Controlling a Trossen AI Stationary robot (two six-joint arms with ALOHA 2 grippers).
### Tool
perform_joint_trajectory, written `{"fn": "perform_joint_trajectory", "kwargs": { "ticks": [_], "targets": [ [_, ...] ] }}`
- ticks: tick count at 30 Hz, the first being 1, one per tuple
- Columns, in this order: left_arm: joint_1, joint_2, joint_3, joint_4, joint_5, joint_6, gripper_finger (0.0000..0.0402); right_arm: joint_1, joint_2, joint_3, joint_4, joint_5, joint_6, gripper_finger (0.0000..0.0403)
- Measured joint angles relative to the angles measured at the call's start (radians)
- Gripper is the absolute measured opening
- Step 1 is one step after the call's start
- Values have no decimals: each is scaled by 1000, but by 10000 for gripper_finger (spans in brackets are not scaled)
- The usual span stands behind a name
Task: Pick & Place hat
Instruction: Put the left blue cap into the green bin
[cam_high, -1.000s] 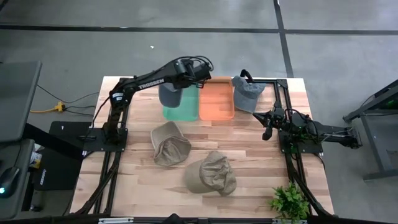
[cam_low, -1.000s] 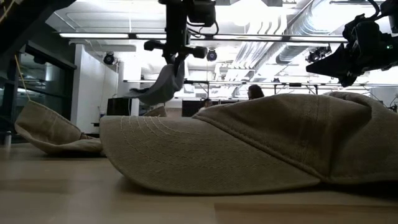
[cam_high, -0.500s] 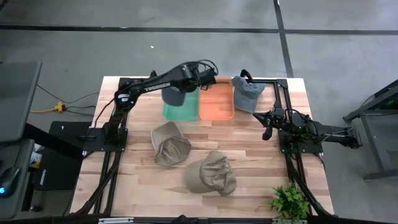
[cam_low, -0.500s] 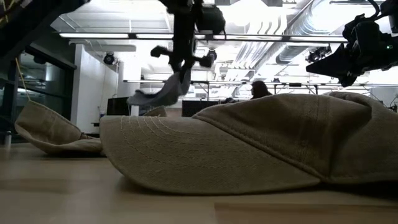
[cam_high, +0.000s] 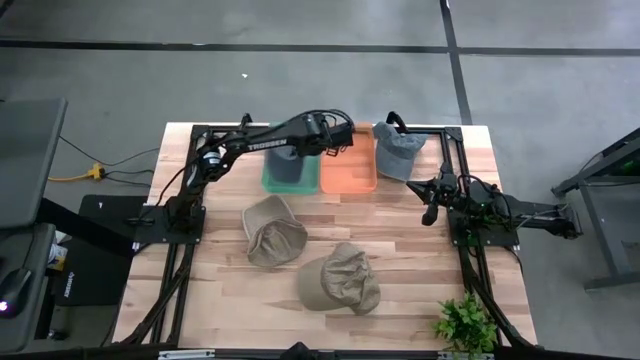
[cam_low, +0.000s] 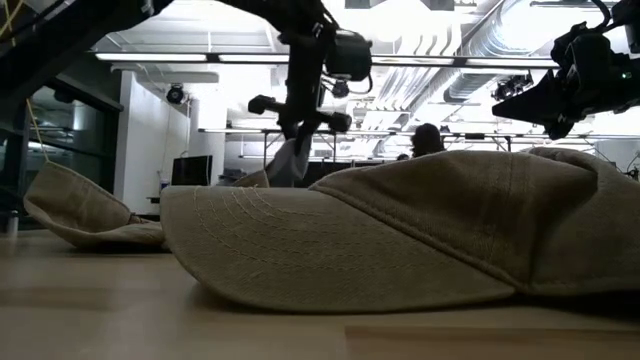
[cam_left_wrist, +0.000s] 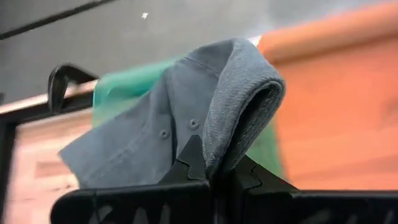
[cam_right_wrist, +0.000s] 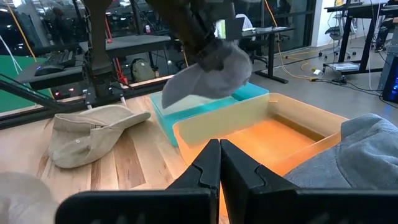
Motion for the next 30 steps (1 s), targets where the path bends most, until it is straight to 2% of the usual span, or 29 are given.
{"fn": "perform_joint_trajectory", "kwargs": {
  "ticks": [19,30],
  "targets": [
    [29,9,-2,7,13,-39,0,0,0,0,3,0,0,0],
    [66,9,-59,16,82,-69,0,0,0,0,3,0,0,0]
  ]
}}
